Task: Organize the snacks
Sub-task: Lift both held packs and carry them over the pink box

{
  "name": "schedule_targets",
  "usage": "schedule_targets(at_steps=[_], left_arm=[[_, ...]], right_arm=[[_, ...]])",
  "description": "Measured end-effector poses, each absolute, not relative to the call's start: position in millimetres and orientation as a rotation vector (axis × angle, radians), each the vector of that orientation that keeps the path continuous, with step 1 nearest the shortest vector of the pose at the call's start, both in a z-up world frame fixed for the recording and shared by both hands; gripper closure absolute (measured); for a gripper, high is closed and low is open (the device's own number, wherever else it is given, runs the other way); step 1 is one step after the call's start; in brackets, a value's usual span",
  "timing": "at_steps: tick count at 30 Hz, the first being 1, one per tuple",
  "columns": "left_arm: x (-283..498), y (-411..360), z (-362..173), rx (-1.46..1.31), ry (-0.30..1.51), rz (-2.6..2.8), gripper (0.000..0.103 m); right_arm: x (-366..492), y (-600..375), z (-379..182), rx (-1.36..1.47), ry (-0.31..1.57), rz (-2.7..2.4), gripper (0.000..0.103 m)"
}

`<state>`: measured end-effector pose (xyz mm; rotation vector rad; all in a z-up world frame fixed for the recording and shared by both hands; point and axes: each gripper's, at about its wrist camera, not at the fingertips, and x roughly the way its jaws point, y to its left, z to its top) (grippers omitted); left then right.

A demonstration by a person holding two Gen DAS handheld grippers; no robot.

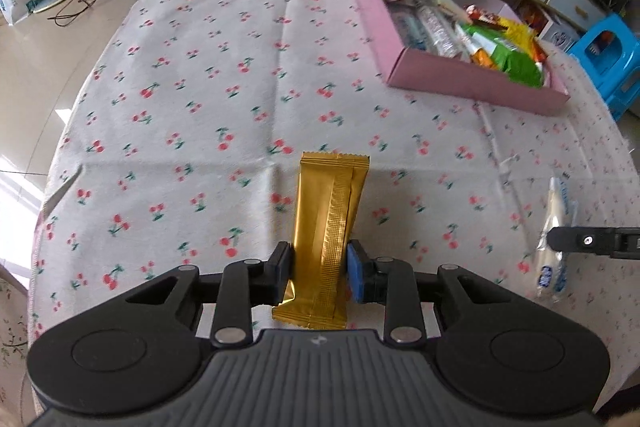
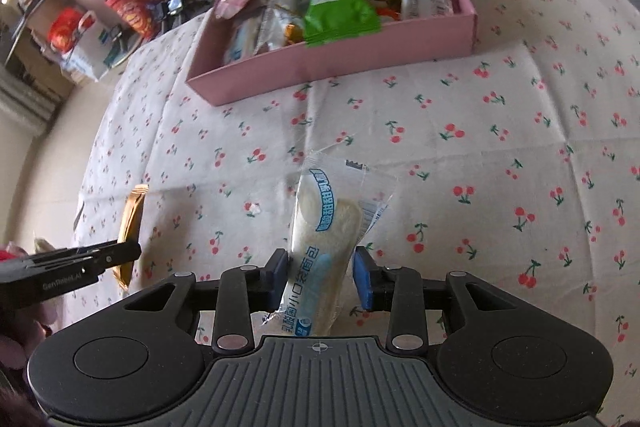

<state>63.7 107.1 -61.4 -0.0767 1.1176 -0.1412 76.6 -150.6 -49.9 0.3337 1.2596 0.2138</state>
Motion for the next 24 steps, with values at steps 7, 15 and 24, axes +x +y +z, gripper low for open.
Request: schedule_targets(at_steps=[7,15,24], left_arm=[[71,85,-55,-0.093,1.107,-0.173,0.076],[77,65,-46,-0.106,1.067,-0.175,0.076],[88,43,-30,-0.129,0.989,-0.174,0.076]], right_arm=[[85,-169,-46,0.356,1.225,0.185,0.069],[94,-188,-40,0.42,1.19,0.175,0.07],[104,-196,-24,0.483,1.105,0.196,0.07]])
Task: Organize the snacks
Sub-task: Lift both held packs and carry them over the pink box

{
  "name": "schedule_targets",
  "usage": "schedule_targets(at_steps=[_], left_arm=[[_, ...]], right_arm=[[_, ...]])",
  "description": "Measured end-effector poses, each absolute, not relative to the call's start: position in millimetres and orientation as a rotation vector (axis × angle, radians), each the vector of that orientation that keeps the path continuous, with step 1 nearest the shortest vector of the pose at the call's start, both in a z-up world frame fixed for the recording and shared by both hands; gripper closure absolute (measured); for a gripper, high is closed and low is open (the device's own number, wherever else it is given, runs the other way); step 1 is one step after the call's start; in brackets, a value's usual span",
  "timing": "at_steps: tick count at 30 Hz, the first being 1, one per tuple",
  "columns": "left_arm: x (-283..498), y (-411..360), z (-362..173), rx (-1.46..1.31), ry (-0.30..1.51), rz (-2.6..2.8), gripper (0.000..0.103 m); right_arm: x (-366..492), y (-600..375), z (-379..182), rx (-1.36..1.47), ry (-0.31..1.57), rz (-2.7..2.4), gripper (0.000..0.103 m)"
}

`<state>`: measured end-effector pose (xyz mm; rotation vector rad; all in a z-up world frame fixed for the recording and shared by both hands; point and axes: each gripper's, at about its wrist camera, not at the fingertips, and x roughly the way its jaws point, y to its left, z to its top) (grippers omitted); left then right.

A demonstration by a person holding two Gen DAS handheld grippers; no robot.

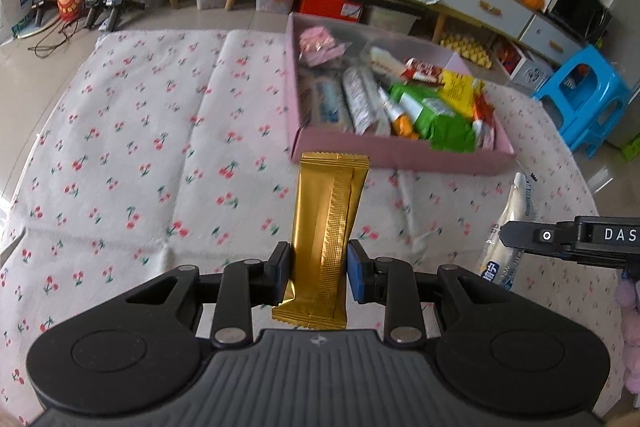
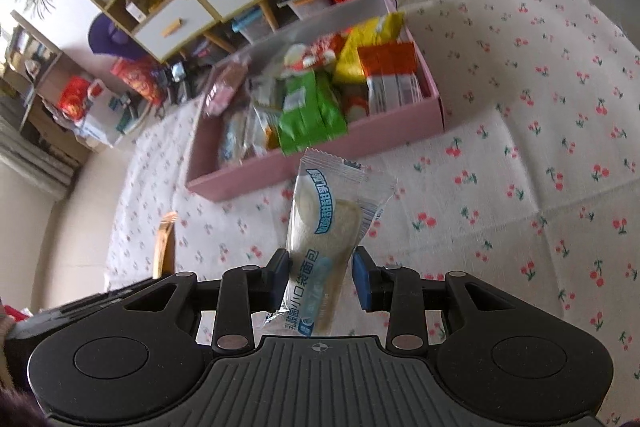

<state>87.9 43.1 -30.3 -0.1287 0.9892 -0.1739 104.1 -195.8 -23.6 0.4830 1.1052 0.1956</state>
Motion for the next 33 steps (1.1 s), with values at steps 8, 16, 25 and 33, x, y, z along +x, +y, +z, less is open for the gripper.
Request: schedule_targets(at_steps=[8,16,25,33], left_arm=[[107,31,-21,-0.175,0.93,-0.164,0.076],[134,25,-24,-0.254,0.885,-0.14,0.076],[156,14,-27,-0.263,0.79,-0.088,0.076],[166,11,-43,-0.306,0.793,-0.072,0.076]], right_arm=[[121,-209,-4,0.527,1.016,0.157,0.07],[150,-218,-2,0.582,0.95,0.112,0.07],[181,-219,-18,0.704,0.874,0.076,0.07],[200,-215,-32,0.794,0.819,0.092,0.069]])
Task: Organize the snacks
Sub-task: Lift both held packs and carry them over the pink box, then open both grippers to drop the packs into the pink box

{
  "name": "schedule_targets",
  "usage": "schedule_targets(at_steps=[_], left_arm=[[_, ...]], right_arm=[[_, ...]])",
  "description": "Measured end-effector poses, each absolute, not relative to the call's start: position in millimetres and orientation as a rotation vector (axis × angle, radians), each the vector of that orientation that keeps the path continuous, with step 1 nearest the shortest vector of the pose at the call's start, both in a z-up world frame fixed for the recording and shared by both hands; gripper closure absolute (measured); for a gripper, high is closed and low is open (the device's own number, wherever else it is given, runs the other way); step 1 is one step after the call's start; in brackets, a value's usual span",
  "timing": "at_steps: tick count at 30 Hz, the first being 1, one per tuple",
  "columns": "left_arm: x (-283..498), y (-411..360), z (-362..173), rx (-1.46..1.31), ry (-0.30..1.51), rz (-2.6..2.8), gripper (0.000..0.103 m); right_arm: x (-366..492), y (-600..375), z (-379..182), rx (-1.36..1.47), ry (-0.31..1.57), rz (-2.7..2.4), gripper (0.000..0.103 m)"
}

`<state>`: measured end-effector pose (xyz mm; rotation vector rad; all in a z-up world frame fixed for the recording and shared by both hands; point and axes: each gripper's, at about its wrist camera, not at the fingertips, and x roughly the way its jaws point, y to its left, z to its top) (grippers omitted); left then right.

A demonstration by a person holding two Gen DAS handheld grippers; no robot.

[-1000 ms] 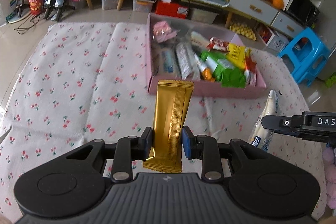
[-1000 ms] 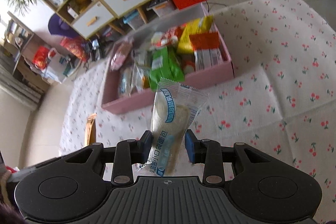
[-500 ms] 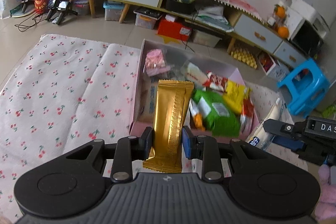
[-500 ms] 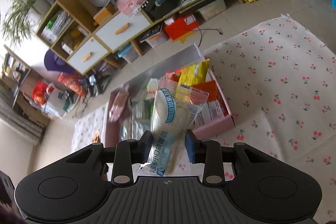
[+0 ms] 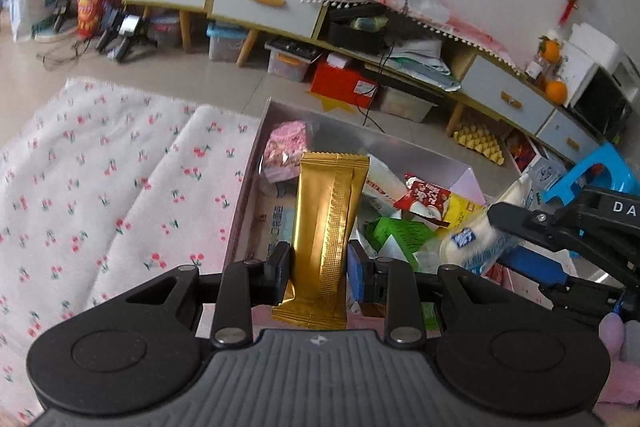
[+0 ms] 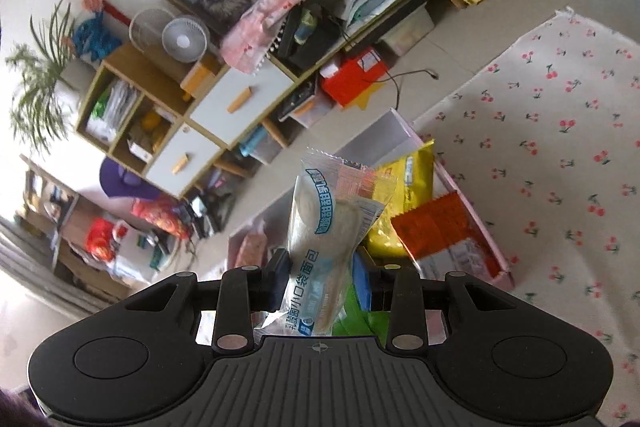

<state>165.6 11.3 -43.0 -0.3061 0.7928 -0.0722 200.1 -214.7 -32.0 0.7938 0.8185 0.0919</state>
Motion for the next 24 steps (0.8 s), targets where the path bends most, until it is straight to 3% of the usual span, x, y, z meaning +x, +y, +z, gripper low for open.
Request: schedule_targets(at_steps=[7,12,19,24], left_arm=[[165,12,-41,-0.302,0.76,-0.085,0.08],[164,9,-40,-0.28,0.768,-0.098,0.067],[160,7,-37,-0.245,0.798,-0.101,0.046],[152,12,-33,-0.229,0.815,-0.1,0.037]], right_arm=[[206,-218,-47,0.831,0.821,0.071,0.067],[203,-220,-46,0.845,0.821,0.08,0.054],[197,-225,-40,0.796,0.837,0.073,0.047],[191,-236,-34,0.767,0.842,0.073,0.037]])
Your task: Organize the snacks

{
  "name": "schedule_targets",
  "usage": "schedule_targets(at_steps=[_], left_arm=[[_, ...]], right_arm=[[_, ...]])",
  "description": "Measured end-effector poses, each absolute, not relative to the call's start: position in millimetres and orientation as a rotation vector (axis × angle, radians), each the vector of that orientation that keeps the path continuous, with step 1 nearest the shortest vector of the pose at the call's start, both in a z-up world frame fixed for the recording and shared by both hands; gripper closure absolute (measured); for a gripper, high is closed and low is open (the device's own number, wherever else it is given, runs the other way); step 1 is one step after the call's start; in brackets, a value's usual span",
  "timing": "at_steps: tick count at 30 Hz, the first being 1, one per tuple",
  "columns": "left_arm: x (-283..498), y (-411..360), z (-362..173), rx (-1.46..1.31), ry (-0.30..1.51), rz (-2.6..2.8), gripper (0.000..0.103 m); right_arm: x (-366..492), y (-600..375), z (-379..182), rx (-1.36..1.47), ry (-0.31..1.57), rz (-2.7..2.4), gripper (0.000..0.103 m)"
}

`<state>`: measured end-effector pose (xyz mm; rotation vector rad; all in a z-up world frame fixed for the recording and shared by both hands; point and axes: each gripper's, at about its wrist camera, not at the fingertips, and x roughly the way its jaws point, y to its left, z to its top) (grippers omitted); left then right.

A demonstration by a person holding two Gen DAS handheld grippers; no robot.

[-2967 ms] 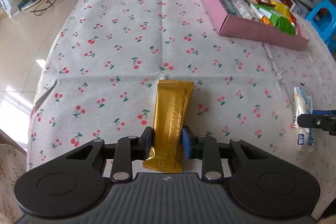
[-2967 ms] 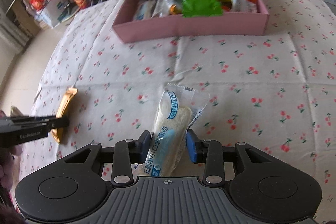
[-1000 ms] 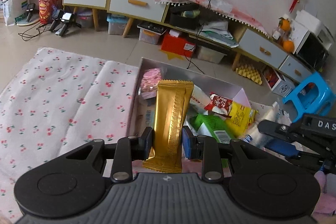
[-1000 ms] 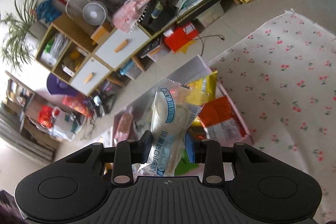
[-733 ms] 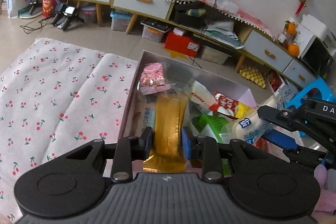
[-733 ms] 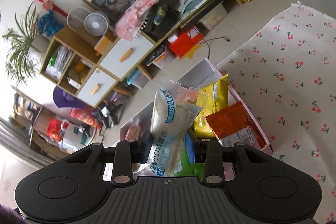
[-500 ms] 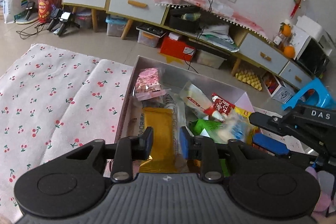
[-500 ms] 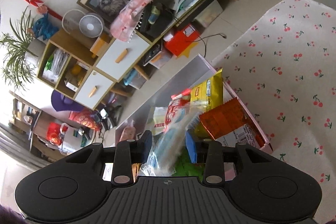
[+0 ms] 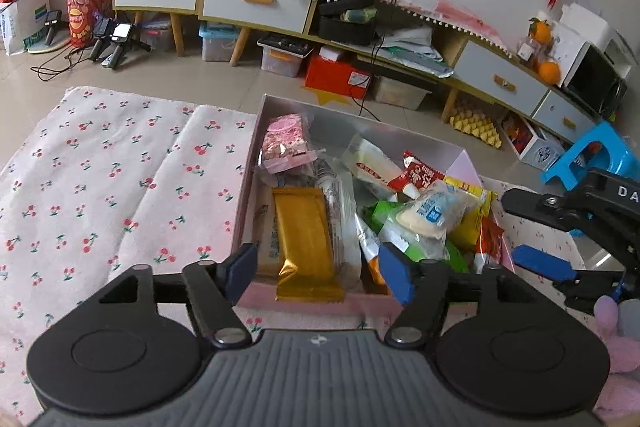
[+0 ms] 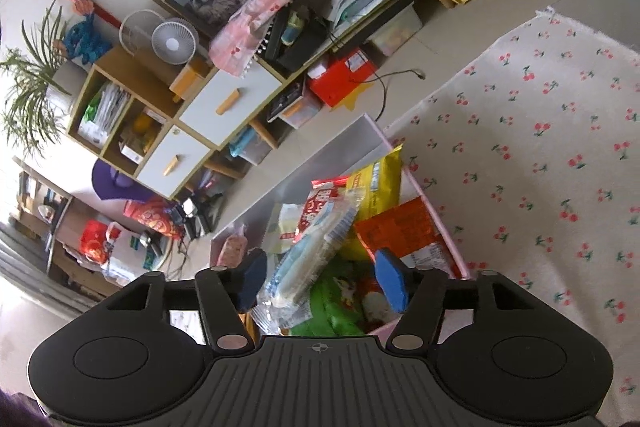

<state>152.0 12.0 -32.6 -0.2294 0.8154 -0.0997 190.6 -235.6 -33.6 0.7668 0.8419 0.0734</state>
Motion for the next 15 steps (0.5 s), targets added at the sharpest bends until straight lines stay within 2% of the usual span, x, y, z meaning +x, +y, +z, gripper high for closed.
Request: schedule_targets(at_steps=[4,11,15], left_arm=[[144,16,-31,-0.205,0.827,-0.092,0.029],[126,18,-26,-0.093,0.813,-0.066,0.019],[113,17,-23,-0.055,0.816,-0.066,0.013]], right_arm=[[183,-238,-26,0.691,0.85,0.081,0.035],[161,-234,-9,0.555,0.852,0.132,0.022],[146,-230,-1,0.466,0.852,0.157,0.02]])
